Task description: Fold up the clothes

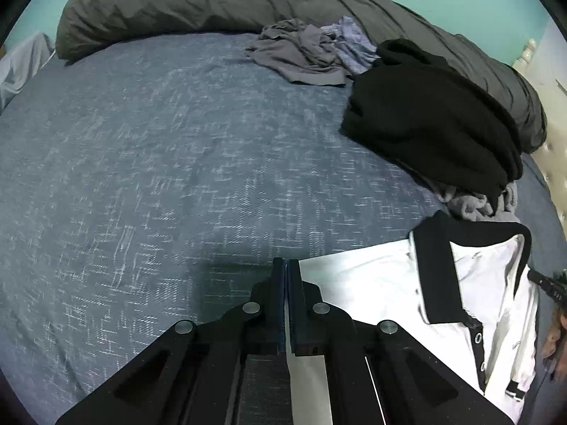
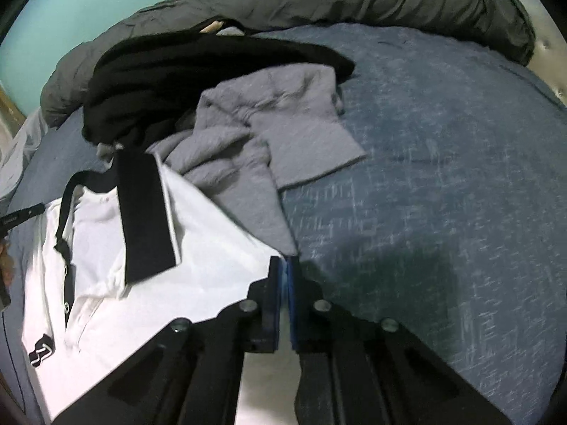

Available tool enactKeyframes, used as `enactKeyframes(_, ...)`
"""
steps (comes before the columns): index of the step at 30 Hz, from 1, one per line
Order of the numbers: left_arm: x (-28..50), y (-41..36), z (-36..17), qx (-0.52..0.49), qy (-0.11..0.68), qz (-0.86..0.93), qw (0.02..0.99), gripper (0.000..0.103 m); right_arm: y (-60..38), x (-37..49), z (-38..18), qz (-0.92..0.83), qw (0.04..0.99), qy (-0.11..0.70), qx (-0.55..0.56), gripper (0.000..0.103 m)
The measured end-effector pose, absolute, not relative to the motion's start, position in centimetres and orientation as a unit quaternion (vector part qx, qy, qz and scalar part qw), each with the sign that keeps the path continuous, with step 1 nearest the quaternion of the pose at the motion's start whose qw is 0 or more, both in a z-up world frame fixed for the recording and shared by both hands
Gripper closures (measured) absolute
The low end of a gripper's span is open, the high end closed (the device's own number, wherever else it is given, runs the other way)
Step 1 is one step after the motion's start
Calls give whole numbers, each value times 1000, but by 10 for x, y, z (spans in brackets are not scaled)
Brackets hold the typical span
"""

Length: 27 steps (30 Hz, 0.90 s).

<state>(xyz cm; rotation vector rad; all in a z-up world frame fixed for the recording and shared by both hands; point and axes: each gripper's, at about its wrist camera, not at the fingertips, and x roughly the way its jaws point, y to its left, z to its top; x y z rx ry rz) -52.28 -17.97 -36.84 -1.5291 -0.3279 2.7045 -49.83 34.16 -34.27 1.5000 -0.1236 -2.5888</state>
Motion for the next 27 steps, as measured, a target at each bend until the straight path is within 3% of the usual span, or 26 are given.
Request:
enactKeyframes(8, -526, -176, -379, -490, -109, 865, 3, 101, 348, -502, -358, -862, 47, -50, 503, 100)
enactKeyframes(10, -523, -182, -374, -482, -125, 867, -1, 97, 352, -502, -361, -858, 47, -60, 508, 99)
enactKeyframes(11, -521, -186, -370, -477, -133, 868, -3, 87, 355, -502, -361, -857, 45, -68, 510, 98)
enactKeyframes(12, -520, -189, -367, -473, -142, 870, -5, 69, 359, -502, -360, -857, 44, -81, 507, 97)
enactKeyframes(14, -513, -197, -358, -461, -158, 873, -4, 59, 368, -499, -353, -864, 38, -102, 492, 88)
enactKeyframes(15, -509, -199, -354, -460, -158, 874, -5, 59, 373, -496, -347, -869, 37, -114, 481, 84)
enactKeyframes(17, -500, -203, -346, -456, -157, 876, -4, 59, 380, -489, -335, -877, 37, -129, 461, 65)
enactKeyframes(18, -495, -205, -342, -453, -157, 878, -3, 59, 382, -484, -326, -881, 38, -131, 453, 63)
enactKeyframes(27, -389, -202, -321, -468, -157, 869, 38, 59, 388, -405, -289, -882, 73, -129, 448, 63)
